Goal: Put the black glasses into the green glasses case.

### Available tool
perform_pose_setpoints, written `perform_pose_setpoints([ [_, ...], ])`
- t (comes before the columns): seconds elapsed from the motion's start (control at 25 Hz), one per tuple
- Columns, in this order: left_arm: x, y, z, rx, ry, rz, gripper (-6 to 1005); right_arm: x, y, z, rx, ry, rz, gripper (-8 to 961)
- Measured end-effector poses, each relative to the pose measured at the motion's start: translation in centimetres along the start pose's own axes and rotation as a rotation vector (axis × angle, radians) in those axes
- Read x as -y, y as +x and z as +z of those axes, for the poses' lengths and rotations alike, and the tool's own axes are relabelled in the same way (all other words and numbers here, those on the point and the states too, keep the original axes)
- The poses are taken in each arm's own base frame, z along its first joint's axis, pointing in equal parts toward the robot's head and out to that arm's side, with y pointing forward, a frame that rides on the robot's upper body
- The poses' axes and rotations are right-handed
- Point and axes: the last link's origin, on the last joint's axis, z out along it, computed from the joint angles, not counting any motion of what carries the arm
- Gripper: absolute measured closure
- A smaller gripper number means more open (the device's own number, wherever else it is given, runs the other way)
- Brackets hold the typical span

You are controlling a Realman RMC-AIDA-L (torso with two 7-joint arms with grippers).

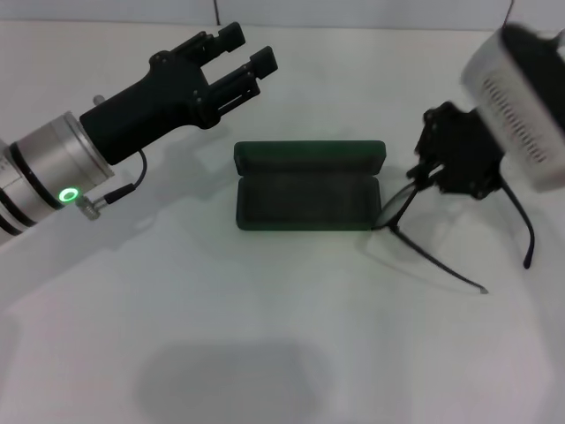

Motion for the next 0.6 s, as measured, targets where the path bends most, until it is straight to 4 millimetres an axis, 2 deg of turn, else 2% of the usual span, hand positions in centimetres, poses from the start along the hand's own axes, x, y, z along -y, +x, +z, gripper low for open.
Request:
perform_pose_setpoints([
  [0.12, -0.6, 0.4, -0.1, -0.028, -0.044, 0.012, 334, -0.3, 0.5, -2.2, 0.074, 0.068, 0.071, 854],
  [0.24, -1.6, 0.9, -0.1, -0.059, -0.114, 0.037, 335, -1.2, 1.2, -3.5, 0.195, 0.168, 0.18, 857],
  [0.4, -2.4, 1.4, -0.1, -0.089, -0.176, 0.049, 336, -2.8, 3.4, -3.9, 0.331, 0.379, 0.385, 859],
  [0.48, -2.4, 1.5, -0.1, -0.092, -0.182, 0.05, 337, -3.1, 3.7, -3.9, 0.368, 0.419, 0.43, 859],
  [0.52, -2.4, 1.6, -0.1, -0.091, -0.185, 0.05, 337, -3.8, 4.6, -3.7, 0.479, 0.512, 0.559, 860],
  [0.6, -2.3, 1.8, 0.2, -0.091, -0.192, 0.05, 338, -4.4, 5.5, -3.3, 0.593, 0.6, 0.697, 860],
])
